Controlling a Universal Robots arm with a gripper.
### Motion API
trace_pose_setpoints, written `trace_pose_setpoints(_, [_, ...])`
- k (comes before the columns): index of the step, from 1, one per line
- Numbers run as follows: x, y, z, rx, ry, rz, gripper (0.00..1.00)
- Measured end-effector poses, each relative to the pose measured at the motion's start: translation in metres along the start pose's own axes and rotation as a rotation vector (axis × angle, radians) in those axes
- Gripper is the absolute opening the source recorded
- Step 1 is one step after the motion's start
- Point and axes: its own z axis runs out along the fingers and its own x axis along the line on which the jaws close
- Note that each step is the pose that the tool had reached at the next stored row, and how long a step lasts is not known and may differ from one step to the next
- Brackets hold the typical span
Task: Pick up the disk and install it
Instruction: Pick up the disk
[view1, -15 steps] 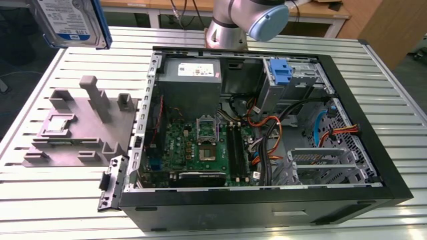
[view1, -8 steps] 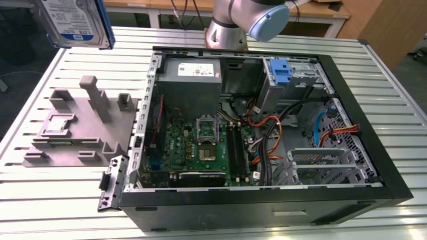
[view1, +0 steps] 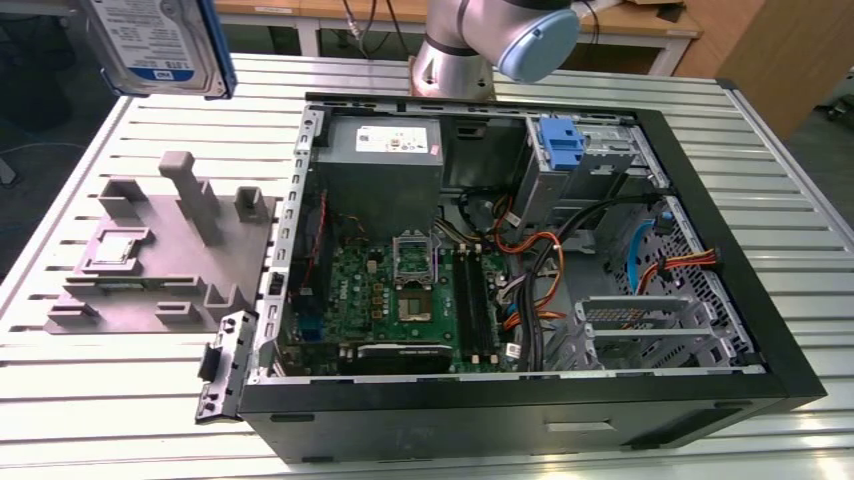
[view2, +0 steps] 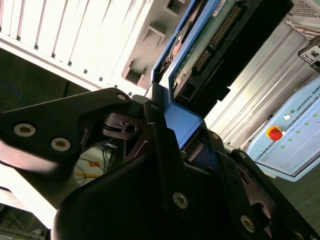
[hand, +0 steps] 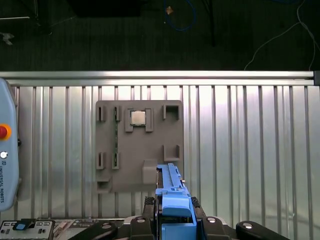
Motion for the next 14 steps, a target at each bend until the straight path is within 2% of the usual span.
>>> trace_pose_setpoints(14, [-0.0001,-0.0049,-0.0001,0.0000,0.0000,0.000,0.37])
